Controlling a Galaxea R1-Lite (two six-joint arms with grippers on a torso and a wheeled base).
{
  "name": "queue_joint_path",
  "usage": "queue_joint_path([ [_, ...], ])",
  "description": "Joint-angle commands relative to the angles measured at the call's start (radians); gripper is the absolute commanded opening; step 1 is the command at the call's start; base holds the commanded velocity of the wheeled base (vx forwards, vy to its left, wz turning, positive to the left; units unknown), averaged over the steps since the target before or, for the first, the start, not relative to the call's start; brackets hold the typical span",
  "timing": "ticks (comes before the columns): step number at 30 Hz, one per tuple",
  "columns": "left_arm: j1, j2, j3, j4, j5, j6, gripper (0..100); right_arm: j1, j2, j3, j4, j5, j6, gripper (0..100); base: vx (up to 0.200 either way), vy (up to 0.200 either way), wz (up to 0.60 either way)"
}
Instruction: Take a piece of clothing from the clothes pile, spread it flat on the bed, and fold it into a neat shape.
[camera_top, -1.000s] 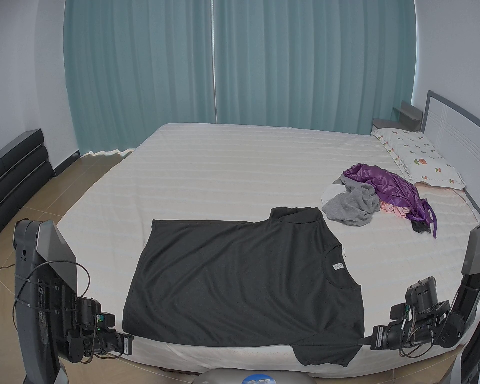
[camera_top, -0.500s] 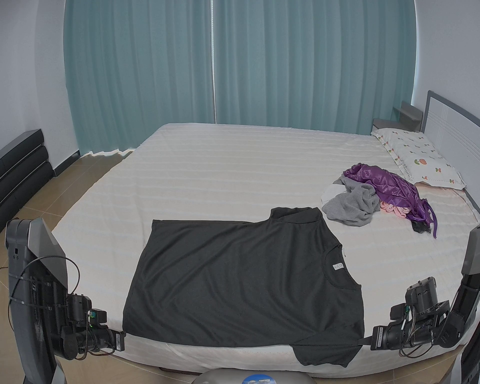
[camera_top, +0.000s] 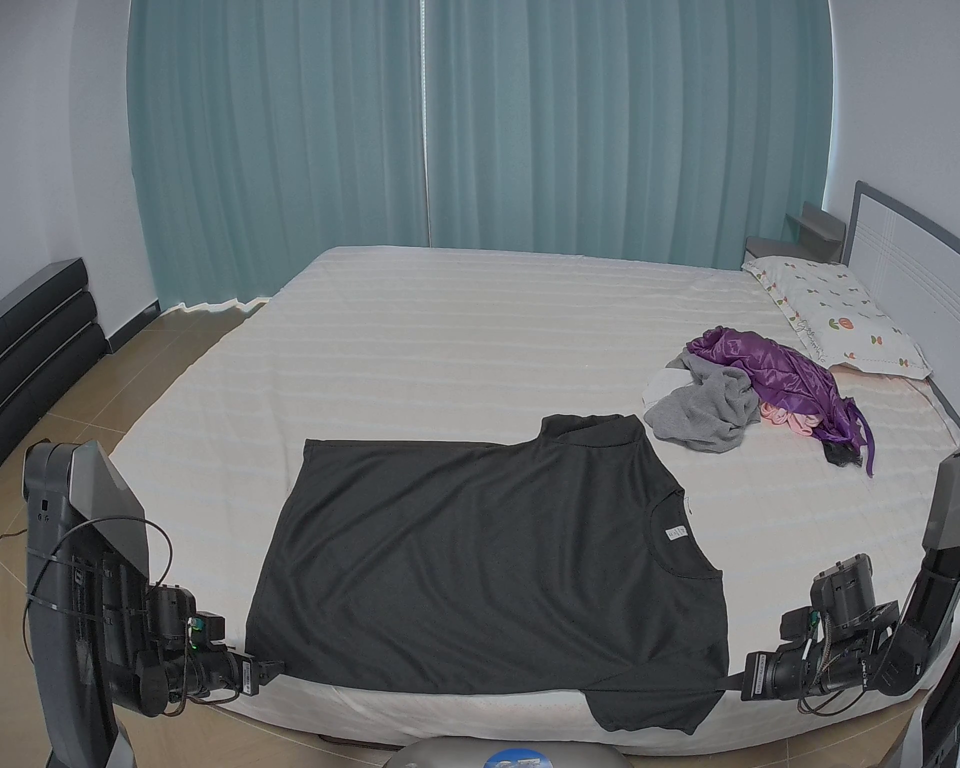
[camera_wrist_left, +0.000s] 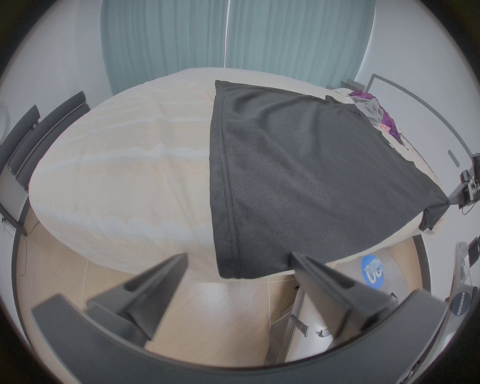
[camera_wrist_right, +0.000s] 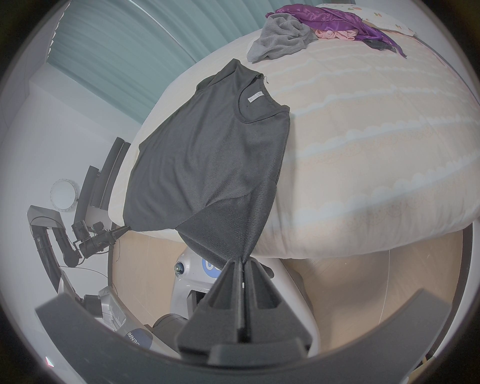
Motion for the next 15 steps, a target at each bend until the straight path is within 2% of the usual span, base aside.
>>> queue_joint_path([
  [1, -0.003, 0.008, -0.019, -0.013, 0.000, -0.001, 0, 0.002, 0.000, 0.018, 0.001, 0.001, 0.000, 0, 0.000, 0.000, 0.00],
  [15, 0.006, -0.006, 0.043, -0.016, 0.002, -0.002, 0, 0.005, 0.003, 0.018, 0.001, -0.001, 0.000, 0, 0.000, 0.000, 0.00],
])
